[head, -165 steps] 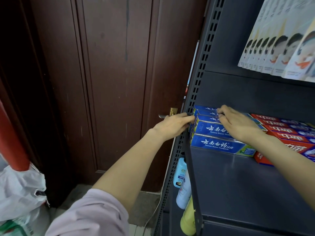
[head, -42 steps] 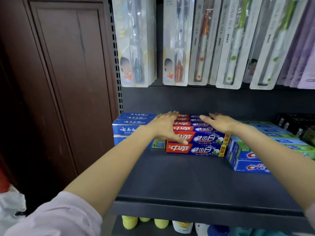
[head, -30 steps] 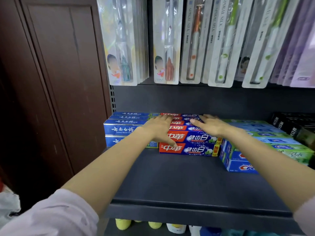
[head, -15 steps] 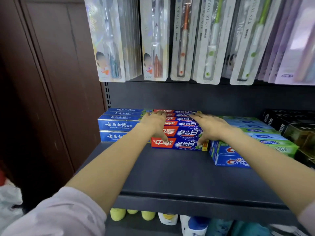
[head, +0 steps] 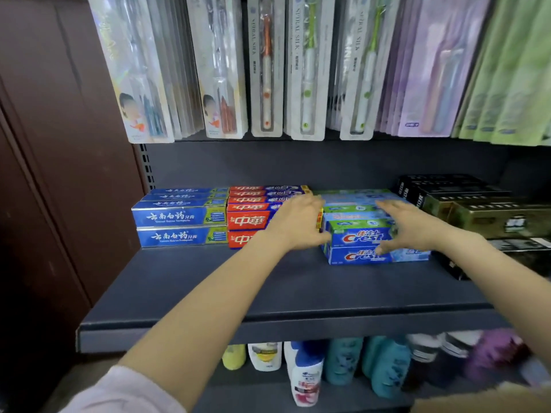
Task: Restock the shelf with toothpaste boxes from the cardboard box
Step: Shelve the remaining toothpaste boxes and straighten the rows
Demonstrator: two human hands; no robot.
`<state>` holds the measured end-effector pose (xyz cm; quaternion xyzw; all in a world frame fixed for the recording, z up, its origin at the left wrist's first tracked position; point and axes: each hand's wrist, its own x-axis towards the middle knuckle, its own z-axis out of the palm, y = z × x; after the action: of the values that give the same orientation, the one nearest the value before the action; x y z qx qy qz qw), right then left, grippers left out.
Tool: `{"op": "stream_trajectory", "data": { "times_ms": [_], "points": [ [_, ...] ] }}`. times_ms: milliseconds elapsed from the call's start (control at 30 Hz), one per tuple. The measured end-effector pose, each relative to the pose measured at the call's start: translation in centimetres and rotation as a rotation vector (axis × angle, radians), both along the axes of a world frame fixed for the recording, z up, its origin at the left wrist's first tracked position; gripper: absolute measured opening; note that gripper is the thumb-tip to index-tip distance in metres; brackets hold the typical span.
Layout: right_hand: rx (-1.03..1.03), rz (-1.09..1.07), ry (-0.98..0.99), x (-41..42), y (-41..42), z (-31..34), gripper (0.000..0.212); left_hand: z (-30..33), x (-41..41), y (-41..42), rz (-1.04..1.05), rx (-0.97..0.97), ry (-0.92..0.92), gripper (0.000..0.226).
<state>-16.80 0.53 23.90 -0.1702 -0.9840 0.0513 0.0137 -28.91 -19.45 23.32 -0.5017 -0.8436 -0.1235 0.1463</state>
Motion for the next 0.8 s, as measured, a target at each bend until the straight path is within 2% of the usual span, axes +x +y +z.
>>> {"op": "stream_trajectory", "data": {
  "times_ms": [100, 167, 300, 500, 600, 667, 700, 800],
  "points": [
    [0.134, -0.021, -0.006, 0.6, 1.0, -0.6, 0.118, -0.5, 0.6, 1.7, 0.038, -0.213, 0.058, 0.095],
    [0.168, -0.024, -0.040, 0.7, 1.8, -0.9, 0.117, -0.5, 0.9, 2.8, 0.083, -0.313, 0.090, 0.102],
    [0.134, 0.004, -0.043, 0.3, 2.9, -1.7, 0.117, 0.0, 1.2, 4.5, 0.123, -0.442, 0.126, 0.099],
    [0.141, 0.123, -0.046, 0.1, 4.1, -1.6, 0.112, 0.6, 2.1, 6.0, 0.235, -0.532, 0.137, 0.092],
    [-0.035, 0.154, -0.106, -0.1, 4.7, -0.4, 0.105, 0.5, 3.0, 6.5, 0.286, -0.498, 0.122, 0.088],
    [-0.265, 0.134, -0.045, -0.5, 5.5, 0.9, 0.093, 0.5, 3.6, 6.8, 0.319, -0.487, 0.119, 0.087],
    [-0.313, 0.120, 0.014, -1.0, 5.9, 1.3, 0.088, 0.7, 3.7, 7.0, 0.333, -0.501, 0.128, 0.088],
    [-0.188, 0.089, -0.018, -2.9, 6.3, 1.0, 0.091, 1.2, 3.4, 7.4, 0.361, -0.570, 0.143, 0.100]
  ]
}}
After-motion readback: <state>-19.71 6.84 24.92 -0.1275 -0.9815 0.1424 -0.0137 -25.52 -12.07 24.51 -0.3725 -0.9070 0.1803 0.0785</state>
